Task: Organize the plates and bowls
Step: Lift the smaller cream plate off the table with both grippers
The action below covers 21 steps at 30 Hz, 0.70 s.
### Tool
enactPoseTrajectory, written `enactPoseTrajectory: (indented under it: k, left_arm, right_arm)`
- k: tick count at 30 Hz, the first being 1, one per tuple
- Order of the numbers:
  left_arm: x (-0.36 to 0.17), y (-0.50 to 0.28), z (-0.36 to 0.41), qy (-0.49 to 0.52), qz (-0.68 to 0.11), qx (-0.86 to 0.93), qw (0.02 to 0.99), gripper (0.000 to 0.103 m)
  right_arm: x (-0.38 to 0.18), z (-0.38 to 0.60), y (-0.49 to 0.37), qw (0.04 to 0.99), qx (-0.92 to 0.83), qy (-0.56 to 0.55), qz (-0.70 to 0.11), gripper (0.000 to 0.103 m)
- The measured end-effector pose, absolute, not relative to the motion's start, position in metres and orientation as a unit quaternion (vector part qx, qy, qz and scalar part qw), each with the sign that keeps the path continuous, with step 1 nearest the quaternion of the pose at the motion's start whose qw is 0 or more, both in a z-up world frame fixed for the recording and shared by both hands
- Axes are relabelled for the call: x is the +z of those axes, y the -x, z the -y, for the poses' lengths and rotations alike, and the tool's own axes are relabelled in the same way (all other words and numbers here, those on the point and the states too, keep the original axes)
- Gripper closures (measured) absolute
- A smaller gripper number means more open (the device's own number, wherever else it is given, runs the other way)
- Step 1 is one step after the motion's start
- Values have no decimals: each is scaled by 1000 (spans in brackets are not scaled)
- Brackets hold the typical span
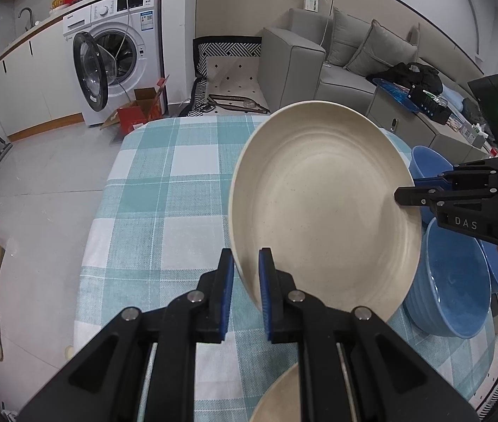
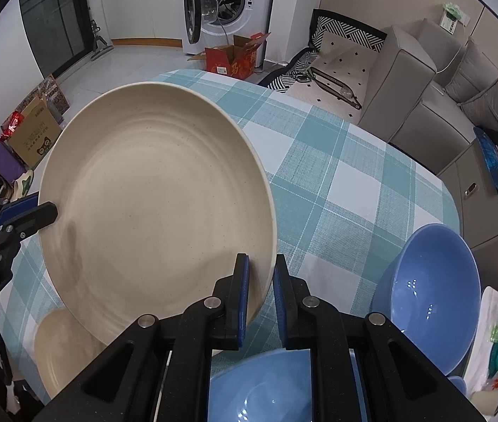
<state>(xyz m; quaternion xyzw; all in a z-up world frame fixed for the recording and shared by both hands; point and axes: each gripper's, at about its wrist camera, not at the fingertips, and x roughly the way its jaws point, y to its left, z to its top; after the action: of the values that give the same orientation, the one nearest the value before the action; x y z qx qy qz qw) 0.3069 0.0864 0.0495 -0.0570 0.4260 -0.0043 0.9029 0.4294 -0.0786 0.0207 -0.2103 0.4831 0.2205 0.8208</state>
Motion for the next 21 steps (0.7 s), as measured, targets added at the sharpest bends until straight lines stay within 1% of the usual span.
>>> enactPoseTrajectory:
  k: [21]
  left_arm:
    - [63, -276, -84, 53, -412, 2, 910, 91]
  right_arm:
    - [39, 77, -398, 827, 224, 222, -466, 90]
